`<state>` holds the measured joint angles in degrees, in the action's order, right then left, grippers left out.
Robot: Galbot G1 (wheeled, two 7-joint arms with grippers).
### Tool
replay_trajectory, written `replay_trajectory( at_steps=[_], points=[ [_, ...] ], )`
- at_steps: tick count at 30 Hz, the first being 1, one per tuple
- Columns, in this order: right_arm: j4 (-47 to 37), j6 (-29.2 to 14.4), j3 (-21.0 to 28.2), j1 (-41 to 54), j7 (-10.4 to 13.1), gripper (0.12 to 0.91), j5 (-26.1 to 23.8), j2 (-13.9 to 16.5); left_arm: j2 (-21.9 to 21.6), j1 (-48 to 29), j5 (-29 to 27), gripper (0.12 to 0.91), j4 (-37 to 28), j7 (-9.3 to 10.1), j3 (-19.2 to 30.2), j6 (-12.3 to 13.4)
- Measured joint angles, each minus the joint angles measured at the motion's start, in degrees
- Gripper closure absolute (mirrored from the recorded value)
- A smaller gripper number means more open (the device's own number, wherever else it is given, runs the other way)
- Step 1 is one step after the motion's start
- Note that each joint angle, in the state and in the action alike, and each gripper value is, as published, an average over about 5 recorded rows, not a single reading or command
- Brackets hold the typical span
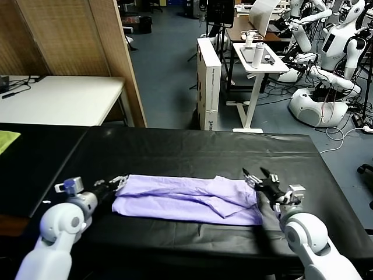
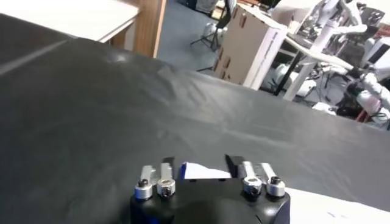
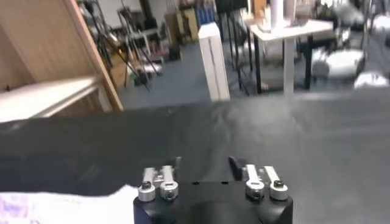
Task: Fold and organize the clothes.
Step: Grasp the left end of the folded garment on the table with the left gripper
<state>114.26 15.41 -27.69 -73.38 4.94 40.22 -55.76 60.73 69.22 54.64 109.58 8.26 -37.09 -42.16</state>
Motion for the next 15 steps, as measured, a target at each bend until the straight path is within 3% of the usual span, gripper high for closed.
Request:
replay_trajectory(
  at_steps=[7,15],
  points=[
    [5.12,-0.65,-5.31,-6.08,-0.56,0.118,1.38,1.84,-8.22,2.54,12.69,0.123,-1.89,-6.9,-1.35,-0.03],
    [8.12,-1.23,-11.09,-13.16,-1.03,0.118,1.81,1.67,-14.79,2.94,16.05,0.123,-5.95,-14.2,0.93,-0.04]
  ],
)
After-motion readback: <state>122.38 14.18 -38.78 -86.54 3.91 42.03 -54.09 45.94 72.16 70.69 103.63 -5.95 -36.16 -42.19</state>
